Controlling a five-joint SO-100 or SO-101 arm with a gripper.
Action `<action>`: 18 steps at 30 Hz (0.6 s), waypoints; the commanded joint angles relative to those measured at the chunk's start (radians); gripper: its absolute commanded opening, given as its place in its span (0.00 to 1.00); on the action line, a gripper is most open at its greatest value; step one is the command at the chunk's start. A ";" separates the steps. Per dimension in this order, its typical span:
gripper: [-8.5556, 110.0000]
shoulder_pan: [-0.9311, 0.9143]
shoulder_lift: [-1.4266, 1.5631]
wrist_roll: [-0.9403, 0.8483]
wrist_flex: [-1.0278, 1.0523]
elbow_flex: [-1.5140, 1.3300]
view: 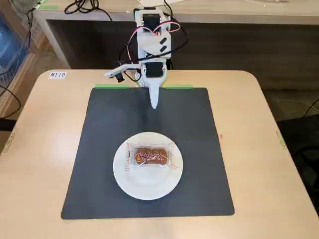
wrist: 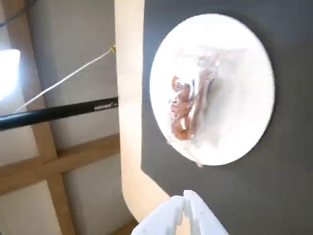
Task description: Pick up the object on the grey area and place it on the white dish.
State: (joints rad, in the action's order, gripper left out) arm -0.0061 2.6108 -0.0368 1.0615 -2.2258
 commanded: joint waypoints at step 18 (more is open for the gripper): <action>0.07 -0.075 0.739 -0.023 0.120 -0.663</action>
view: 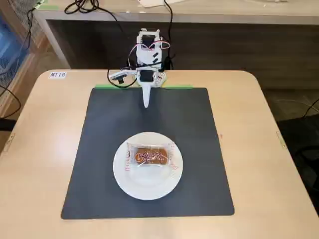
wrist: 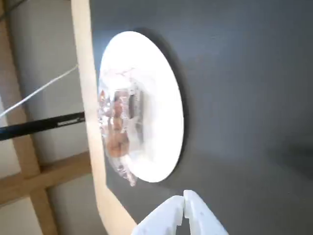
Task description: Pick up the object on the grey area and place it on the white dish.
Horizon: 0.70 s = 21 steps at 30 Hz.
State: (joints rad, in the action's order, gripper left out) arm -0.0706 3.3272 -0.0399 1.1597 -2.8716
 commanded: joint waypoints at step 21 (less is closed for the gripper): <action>0.07 -0.003 0.025 -0.041 0.015 -0.216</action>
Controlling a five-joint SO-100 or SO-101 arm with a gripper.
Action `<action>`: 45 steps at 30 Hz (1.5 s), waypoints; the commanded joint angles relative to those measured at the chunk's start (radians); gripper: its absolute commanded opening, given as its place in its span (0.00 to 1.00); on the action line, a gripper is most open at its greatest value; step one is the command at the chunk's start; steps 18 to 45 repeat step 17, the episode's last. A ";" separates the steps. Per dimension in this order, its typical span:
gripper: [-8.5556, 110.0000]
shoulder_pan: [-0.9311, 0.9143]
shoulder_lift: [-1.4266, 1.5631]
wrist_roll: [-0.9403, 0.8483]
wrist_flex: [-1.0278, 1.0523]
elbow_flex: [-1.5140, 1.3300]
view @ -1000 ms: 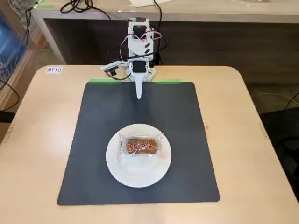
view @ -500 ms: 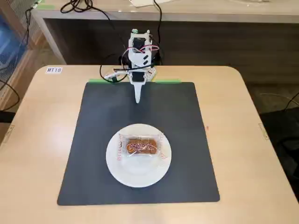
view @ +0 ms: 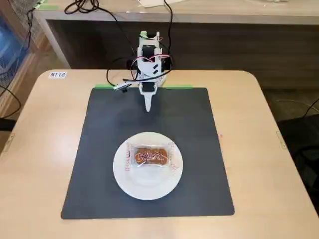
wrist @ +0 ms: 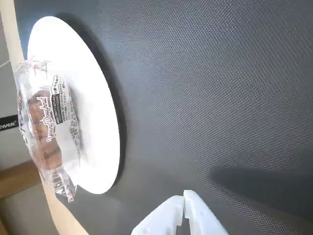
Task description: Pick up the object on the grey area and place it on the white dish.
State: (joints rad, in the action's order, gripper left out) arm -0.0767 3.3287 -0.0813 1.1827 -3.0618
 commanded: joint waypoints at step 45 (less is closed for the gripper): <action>0.07 0.006 0.023 0.002 -0.006 -0.026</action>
